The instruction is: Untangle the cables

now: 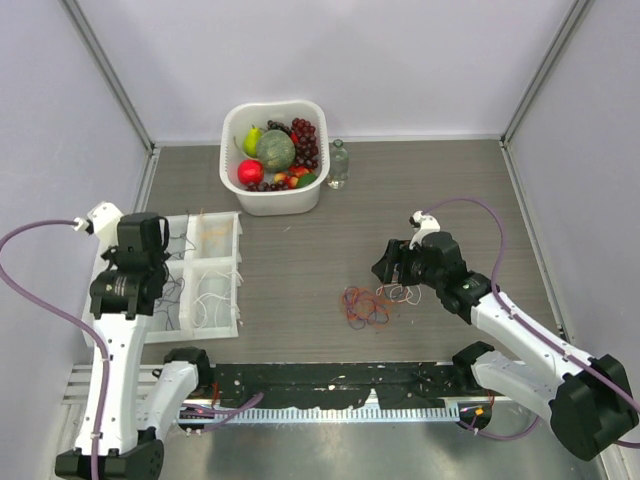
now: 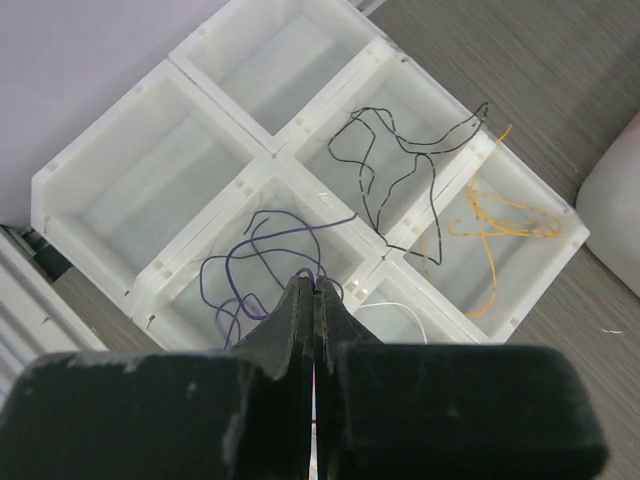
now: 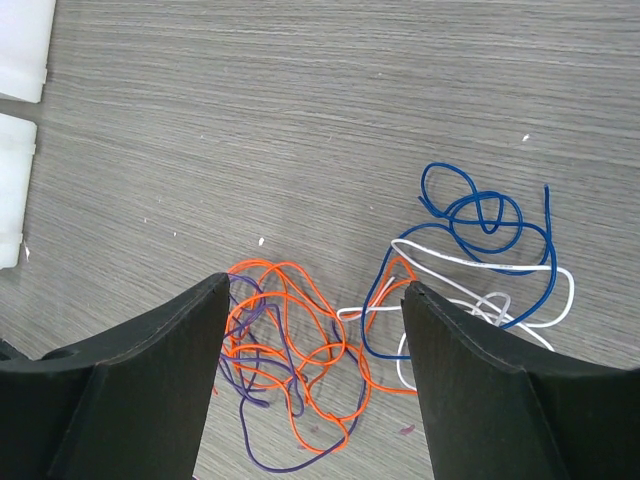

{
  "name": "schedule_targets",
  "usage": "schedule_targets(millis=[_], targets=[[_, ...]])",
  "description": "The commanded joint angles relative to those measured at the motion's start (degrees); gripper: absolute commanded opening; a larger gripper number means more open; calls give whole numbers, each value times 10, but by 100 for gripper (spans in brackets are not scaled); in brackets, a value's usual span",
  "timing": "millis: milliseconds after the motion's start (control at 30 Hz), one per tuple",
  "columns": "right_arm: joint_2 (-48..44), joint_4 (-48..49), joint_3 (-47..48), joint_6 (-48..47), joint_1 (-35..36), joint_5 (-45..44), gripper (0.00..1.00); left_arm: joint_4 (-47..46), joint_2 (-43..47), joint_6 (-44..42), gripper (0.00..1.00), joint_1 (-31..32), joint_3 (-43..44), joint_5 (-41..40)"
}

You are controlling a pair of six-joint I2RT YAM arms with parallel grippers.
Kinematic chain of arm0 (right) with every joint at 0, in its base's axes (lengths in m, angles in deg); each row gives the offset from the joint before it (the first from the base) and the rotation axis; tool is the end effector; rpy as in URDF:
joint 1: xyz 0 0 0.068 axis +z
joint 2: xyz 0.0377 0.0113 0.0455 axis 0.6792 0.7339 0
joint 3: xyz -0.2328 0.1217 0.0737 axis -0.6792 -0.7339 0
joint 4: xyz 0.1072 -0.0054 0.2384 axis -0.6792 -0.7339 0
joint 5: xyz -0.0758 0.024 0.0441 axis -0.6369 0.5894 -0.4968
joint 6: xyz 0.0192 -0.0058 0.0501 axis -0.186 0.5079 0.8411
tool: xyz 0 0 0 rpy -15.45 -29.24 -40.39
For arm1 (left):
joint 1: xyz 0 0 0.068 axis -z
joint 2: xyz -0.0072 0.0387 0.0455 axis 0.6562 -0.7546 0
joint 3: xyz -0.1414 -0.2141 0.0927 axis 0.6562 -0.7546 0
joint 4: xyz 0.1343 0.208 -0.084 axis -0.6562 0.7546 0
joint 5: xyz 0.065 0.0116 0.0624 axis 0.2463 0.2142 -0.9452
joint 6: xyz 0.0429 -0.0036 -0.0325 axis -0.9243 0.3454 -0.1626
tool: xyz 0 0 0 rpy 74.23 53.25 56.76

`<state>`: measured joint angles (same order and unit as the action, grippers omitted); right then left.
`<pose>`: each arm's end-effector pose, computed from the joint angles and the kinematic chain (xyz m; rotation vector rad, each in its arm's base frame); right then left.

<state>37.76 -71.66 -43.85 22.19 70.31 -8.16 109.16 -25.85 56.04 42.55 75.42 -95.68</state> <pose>0.1790 0.0976 0.2199 -0.1253 2.2176 0.6286 0.1348 0.0172 0.3644 -0.9447 1.9255 0.3196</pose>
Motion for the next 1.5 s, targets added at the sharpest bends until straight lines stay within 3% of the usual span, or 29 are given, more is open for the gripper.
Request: schedule_targets(millis=[0,233,433,633,733,867,933,1000,1100,1200,1233,1367,1467], targets=[[-14,17,-3,-5,-3,4,75,-9,12,40,0,-13,-32,-42],[-19,17,-5,-4,-3,6,75,-26,-33,105,0,-63,-100,-27],[-29,18,-8,-3,-3,3,75,-93,-68,103,0,-112,-139,36],[-19,18,-6,-4,-3,6,75,-123,-86,131,1,-139,-183,29],[-18,18,-6,-3,-3,7,75,-130,-85,130,14,-145,-185,18],[-16,20,-6,-5,-3,8,74,-110,-62,123,63,-145,-155,11],[-15,21,-6,-5,-3,9,74,-114,-36,105,77,-145,-142,46],[-11,22,-5,-5,-3,11,74,-120,0,84,81,-145,-129,111],[-4,25,-6,-3,-3,12,74,-166,45,68,81,-139,-134,275],[2,27,-8,-3,-3,12,74,-223,73,94,81,-87,-163,430],[2,28,-8,-1,-3,12,74,-243,79,103,80,-50,-174,447],[13,33,-19,21,-3,21,72,-324,88,112,76,163,-214,397],[17,22,-23,51,-3,56,65,-401,44,102,74,318,-238,360]])
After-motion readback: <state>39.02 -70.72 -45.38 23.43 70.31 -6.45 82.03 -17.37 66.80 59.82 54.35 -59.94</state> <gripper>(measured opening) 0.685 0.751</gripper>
